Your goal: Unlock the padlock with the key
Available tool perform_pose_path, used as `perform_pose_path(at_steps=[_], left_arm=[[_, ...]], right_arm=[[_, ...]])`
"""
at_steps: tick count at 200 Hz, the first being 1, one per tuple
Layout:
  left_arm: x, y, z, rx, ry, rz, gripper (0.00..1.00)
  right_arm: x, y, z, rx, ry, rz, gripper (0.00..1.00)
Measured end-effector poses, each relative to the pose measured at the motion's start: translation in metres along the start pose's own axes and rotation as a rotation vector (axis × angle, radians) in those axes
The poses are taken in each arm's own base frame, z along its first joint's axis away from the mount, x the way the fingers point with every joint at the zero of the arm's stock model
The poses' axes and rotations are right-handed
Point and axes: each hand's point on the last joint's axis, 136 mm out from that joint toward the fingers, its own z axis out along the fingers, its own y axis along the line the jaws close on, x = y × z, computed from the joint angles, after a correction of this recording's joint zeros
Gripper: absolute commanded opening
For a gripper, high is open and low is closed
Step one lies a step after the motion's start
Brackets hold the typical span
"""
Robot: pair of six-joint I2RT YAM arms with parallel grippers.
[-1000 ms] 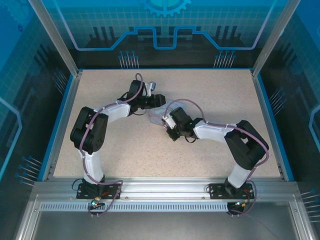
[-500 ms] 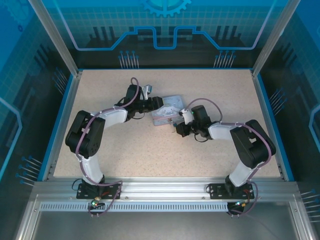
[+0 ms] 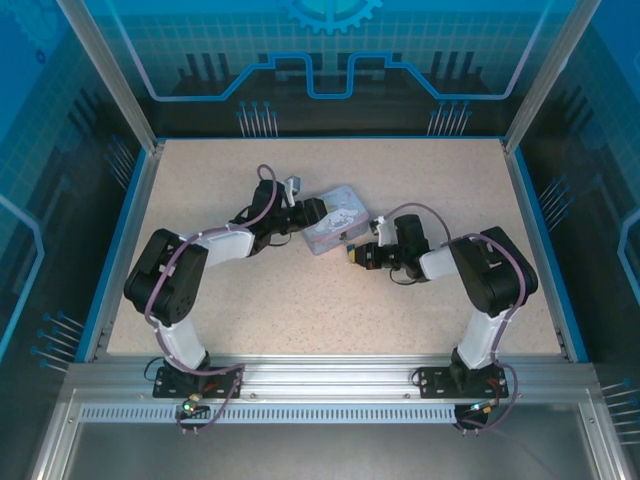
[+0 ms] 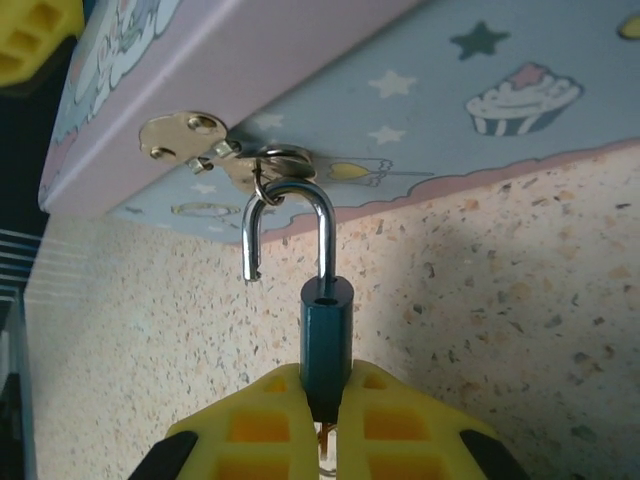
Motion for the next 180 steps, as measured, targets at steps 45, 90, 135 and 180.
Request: perform_pose_path(at_steps=[45,90,135,180], left_arm=[[0.002,0.000,-0.002,-0.002,-0.015,-0.020,0.55],[0.008,-0.001,-0.007,0.000,-0.025,-0.034,0.55],[0.018,-0.004,-0.012,0.005,-0.025,-0.044,0.55],[0.020,-0.006,-0.012,0.007,-0.022,-0.050,0.55]], right_arm=[[-0.006,-0.002,-0.001,-0.057,-0.037,0.116,0.07],[-0.011,-0.003,0.000,-0.110,-0.055,0.217,0.06],[-0.016,-0.004,-0.001,-0.108,-0.087,0.303,0.04],[-0.021,-0.006,-0.001,-0.094,-0.114,0.367,0.04]])
